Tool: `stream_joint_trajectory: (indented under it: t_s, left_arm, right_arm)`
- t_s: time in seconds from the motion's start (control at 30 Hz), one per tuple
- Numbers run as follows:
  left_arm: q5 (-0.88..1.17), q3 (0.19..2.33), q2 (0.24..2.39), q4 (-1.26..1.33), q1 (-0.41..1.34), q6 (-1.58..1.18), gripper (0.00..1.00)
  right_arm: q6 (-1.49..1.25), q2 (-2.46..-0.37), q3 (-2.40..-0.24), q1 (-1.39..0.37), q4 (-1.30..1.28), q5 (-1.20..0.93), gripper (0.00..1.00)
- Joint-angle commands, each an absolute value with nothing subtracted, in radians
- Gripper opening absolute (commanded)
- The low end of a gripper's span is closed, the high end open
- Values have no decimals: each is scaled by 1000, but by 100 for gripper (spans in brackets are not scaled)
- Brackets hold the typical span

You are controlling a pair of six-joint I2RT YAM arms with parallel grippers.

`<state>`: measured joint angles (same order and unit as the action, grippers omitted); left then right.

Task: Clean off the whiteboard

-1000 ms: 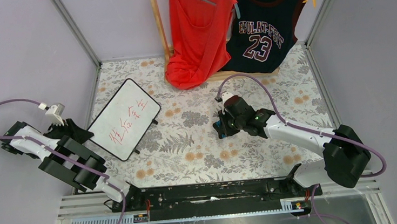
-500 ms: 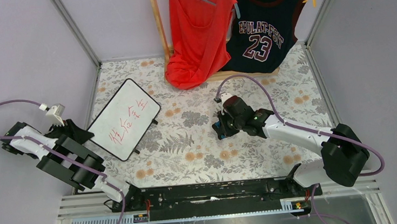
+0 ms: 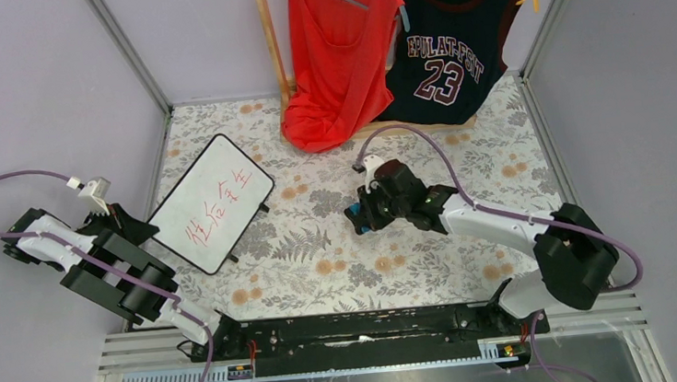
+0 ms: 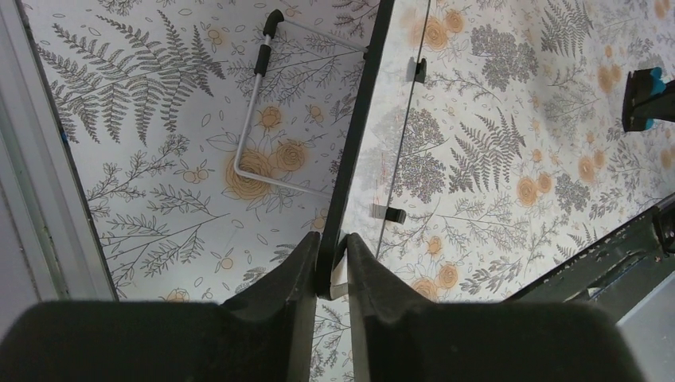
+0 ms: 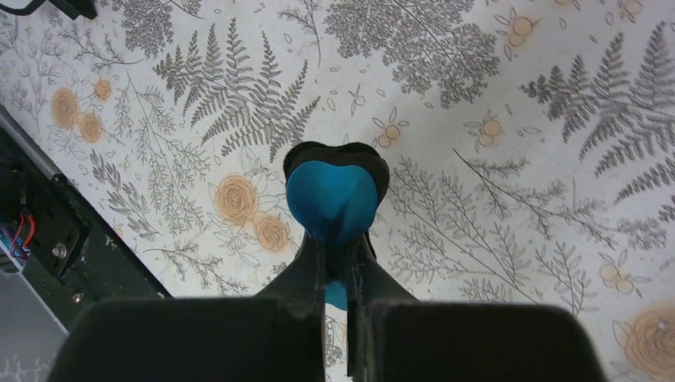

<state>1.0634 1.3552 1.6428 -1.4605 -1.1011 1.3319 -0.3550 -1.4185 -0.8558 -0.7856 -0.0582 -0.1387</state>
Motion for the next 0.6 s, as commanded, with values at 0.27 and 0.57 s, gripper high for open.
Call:
stream_joint_trajectory:
  t_s: [0.27, 0.57]
  left_arm:
    - [1074, 1345, 1691, -1451, -1111, 1347, 0]
    - [1059, 1350, 1710, -1451, -1111, 1348, 0]
  right_arm:
    - [-295, -1642, -1139, -822, 70, -237, 0]
    - [-190, -1925, -1493, -869, 27, -247, 0]
